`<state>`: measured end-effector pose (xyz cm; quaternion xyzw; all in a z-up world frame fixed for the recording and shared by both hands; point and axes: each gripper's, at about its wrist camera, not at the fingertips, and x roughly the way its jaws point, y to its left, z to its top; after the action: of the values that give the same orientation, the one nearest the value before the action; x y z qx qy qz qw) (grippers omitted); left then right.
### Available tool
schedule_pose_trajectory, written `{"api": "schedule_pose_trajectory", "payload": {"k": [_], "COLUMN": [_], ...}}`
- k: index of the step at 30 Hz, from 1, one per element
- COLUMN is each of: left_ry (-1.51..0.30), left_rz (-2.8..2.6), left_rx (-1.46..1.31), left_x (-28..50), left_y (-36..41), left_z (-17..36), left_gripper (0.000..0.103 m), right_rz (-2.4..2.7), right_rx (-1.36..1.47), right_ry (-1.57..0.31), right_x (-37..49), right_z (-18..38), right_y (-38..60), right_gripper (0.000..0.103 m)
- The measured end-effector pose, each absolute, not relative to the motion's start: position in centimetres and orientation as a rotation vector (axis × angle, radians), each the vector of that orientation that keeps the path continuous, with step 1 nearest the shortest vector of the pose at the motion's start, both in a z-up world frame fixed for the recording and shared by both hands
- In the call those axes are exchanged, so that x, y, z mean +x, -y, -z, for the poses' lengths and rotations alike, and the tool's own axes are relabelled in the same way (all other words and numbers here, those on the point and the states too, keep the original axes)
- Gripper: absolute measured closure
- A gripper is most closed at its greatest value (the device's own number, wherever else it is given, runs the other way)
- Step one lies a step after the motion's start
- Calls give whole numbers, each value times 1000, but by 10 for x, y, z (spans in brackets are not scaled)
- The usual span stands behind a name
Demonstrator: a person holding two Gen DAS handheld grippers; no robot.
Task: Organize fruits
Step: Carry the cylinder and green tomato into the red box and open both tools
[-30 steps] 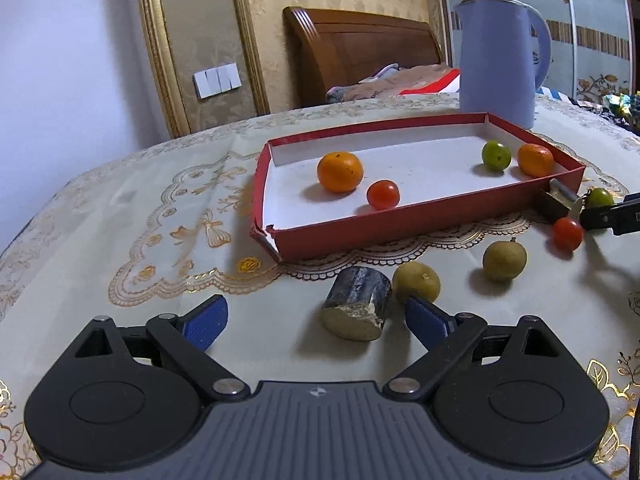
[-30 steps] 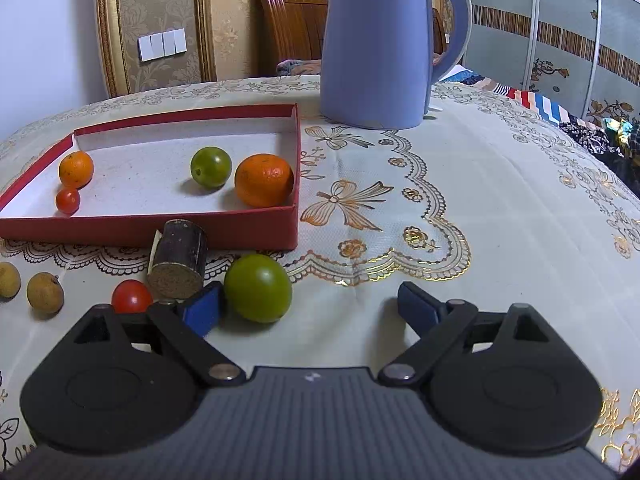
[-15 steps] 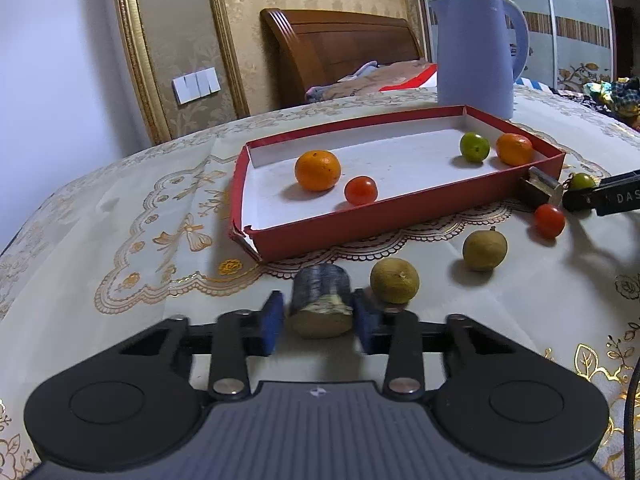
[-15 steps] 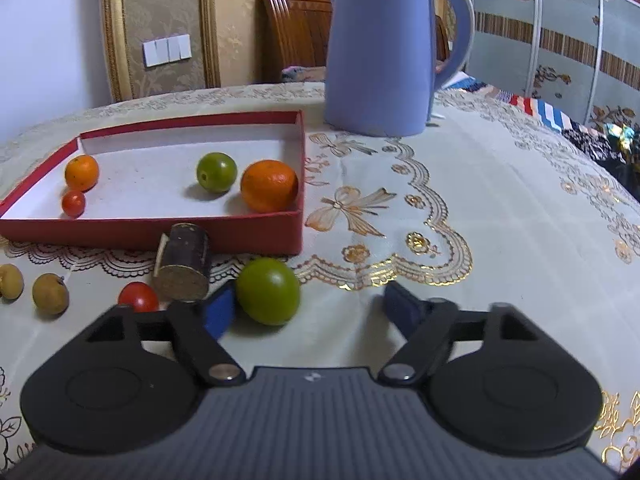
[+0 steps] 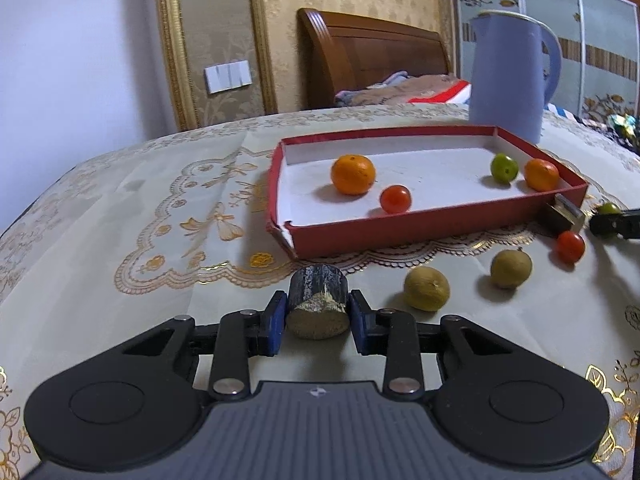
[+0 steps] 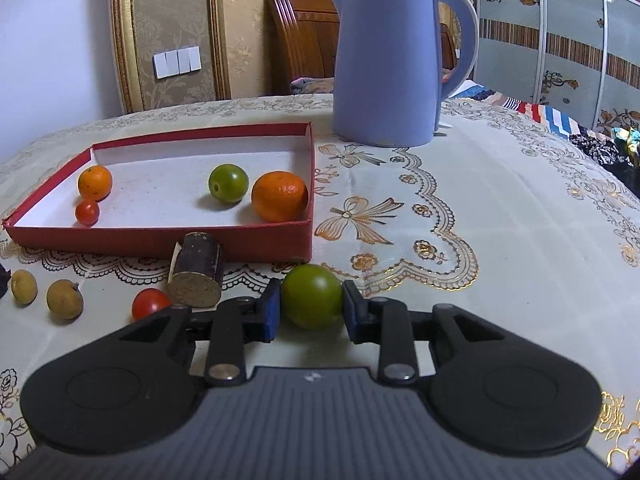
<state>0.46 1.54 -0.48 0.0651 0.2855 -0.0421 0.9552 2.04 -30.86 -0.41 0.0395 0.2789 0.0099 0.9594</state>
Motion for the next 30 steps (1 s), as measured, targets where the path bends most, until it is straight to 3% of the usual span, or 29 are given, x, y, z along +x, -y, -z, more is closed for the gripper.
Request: {"api": "schedule_pose_trajectory", "payload": {"k": [30], "left_ry": [-529], "left_rz": [85], "left_rx": [68], "left_x": [55], "left_y": [19], "left_z": [-28], "left_gripper": [71], "right_rz": [-82], "right_rx": [25], "right_ry": [-437], "right_x": [25], "right_z": [-38], "right_y": [281], "right_gripper": [74]}}
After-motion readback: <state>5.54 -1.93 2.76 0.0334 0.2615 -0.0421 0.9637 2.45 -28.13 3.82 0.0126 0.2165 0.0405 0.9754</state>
